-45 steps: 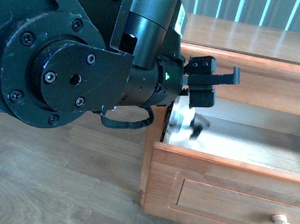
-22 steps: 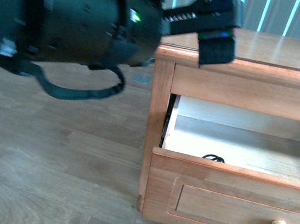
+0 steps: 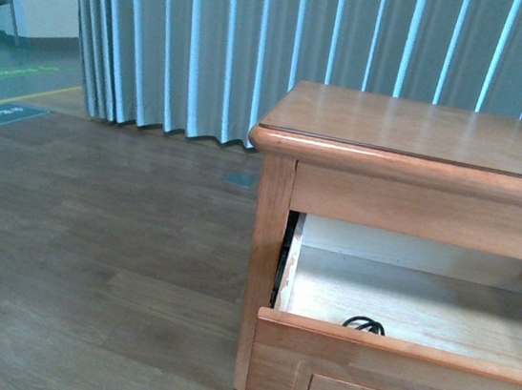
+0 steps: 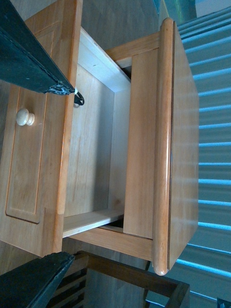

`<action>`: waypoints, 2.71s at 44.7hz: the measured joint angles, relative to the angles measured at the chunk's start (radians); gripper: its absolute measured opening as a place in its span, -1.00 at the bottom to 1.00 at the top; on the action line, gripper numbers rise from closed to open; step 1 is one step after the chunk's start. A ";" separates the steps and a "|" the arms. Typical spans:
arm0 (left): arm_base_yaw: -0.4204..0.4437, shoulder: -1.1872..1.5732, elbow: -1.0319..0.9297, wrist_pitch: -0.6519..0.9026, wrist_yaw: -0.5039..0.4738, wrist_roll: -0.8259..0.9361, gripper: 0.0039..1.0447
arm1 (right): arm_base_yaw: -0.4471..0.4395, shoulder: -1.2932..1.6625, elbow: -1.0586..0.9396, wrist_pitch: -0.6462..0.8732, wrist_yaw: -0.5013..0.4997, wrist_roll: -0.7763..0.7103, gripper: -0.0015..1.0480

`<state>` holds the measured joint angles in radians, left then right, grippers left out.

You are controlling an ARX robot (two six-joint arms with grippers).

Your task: Put charger into drawer

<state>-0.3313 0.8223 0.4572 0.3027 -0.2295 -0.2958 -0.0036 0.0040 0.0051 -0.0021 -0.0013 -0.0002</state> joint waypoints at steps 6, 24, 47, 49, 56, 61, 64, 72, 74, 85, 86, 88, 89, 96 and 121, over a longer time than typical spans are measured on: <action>0.045 -0.147 -0.060 -0.061 -0.024 -0.059 0.89 | 0.000 0.000 0.000 0.000 0.000 0.000 0.84; 0.130 -0.253 -0.203 0.006 0.036 0.237 0.05 | 0.000 0.000 0.000 0.000 0.000 0.000 0.84; 0.327 -0.446 -0.363 -0.021 0.221 0.285 -0.93 | 0.000 0.000 0.000 0.000 0.000 0.000 0.84; 0.328 -0.458 -0.370 -0.026 0.228 0.286 -0.93 | 0.000 0.000 0.000 0.000 -0.001 0.000 0.84; 0.329 -0.504 -0.391 -0.050 0.228 0.288 -0.93 | 0.000 0.000 0.000 0.000 0.000 0.000 0.84; 0.329 -0.534 -0.404 -0.069 0.228 0.288 -0.93 | 0.000 0.000 0.000 0.000 0.000 0.000 0.84; 0.329 -0.562 -0.413 -0.087 0.229 0.288 -0.93 | 0.000 0.000 0.000 0.000 0.000 0.000 0.84; 0.329 -0.612 -0.446 -0.097 0.230 0.289 -0.93 | 0.000 0.000 0.000 0.000 0.000 0.000 0.84; 0.329 -0.620 -0.446 -0.101 0.229 0.289 -0.93 | 0.000 0.000 0.000 0.000 0.000 0.000 0.84; 0.329 -0.806 -0.446 -0.294 0.230 0.289 -0.93 | 0.000 0.000 0.000 0.000 0.000 0.000 0.84; 0.329 -0.813 -0.446 -0.296 0.230 0.289 -0.93 | 0.000 0.000 0.000 0.000 0.000 0.000 0.84; 0.329 -0.816 -0.446 -0.299 0.229 0.289 -0.93 | 0.000 0.000 0.000 0.000 0.000 0.000 0.84; 0.329 -0.816 -0.446 -0.301 0.230 0.289 -0.93 | 0.000 0.000 0.000 0.000 0.000 0.000 0.84; 0.329 -0.818 -0.446 -0.302 0.230 0.289 -0.93 | 0.000 0.000 0.000 0.000 0.000 0.000 0.84; 0.329 -0.818 -0.446 -0.302 0.229 0.289 0.90 | 0.105 0.576 0.031 0.331 0.222 -0.124 0.84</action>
<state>-0.0025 0.0044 0.0113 0.0006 -0.0002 -0.0067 0.1009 0.5797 0.0360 0.3286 0.2207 -0.1246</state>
